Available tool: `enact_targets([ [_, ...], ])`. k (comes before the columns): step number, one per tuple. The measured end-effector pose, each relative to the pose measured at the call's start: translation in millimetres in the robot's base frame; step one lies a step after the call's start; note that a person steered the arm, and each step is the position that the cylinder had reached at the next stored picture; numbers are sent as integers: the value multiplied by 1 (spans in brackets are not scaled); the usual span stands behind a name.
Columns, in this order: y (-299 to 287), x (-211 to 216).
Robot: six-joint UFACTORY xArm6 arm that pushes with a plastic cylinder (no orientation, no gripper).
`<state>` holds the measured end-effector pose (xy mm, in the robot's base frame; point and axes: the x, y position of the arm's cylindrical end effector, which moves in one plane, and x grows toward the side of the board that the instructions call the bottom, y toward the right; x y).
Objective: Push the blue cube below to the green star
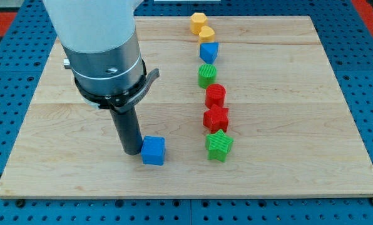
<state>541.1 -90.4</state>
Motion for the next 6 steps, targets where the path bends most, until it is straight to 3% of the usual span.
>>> enact_targets([
  [2,52,-2],
  [4,57,43],
  [6,70,55],
])
